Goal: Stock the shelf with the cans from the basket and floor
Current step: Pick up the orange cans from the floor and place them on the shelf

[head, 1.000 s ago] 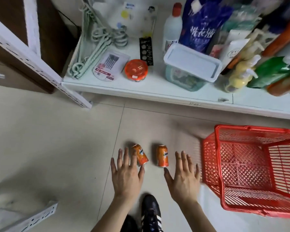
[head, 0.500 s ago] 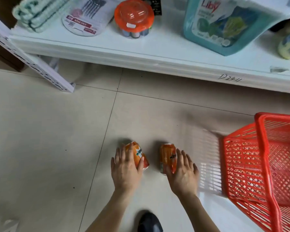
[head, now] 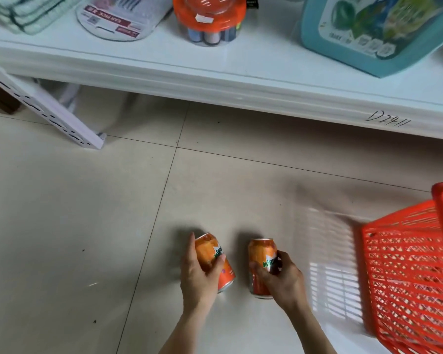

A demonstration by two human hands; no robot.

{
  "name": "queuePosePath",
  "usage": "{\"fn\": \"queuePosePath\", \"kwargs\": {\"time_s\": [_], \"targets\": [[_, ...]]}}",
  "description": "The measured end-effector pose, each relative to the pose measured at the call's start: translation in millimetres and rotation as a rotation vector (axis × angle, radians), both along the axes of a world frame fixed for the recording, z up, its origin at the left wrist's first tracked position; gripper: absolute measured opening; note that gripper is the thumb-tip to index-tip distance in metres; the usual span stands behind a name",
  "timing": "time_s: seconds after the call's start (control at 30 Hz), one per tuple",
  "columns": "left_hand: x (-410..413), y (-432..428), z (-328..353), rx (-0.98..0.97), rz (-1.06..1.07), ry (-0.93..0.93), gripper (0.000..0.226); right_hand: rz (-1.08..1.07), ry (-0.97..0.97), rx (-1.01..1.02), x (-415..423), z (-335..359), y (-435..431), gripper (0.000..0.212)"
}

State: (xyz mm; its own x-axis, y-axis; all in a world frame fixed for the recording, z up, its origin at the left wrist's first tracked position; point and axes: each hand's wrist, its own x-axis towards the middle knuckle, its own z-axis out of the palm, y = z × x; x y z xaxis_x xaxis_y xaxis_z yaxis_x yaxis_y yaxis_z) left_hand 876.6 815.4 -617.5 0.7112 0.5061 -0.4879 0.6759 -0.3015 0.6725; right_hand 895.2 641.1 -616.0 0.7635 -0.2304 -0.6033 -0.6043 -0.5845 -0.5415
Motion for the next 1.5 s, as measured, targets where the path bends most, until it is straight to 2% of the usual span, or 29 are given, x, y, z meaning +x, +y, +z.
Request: {"fn": "queuePosePath", "kwargs": {"time_s": [0.17, 0.37, 0.5, 0.63, 1.0, 1.5], "targets": [[9, 2, -6, -0.141, 0.165, 0.095, 0.099, -0.059, 0.002, -0.002, 3, -5, 5, 0.046], [8, 11, -3, -0.327, 0.255, 0.127, 0.066, -0.120, 0.001, 0.014, 3, 2, 9, 0.048], [0, 22, 14, -0.394, 0.240, 0.086, 0.059, -0.156, -0.055, 0.032, 1, 20, 6, 0.044], [-12, 31, 49, -0.454, 0.190, 0.044, 0.063, -0.170, -0.061, 0.073, -2, 51, 7, 0.046], [-31, 48, 205, -0.417, 0.164, -0.019, 0.078, -0.200, -0.070, 0.167, -15, 201, 18, 0.042], [-52, 58, 505, -0.462, 0.079, -0.188, 0.076, -0.188, -0.191, 0.289, -33, 510, 13, 0.037]]}}
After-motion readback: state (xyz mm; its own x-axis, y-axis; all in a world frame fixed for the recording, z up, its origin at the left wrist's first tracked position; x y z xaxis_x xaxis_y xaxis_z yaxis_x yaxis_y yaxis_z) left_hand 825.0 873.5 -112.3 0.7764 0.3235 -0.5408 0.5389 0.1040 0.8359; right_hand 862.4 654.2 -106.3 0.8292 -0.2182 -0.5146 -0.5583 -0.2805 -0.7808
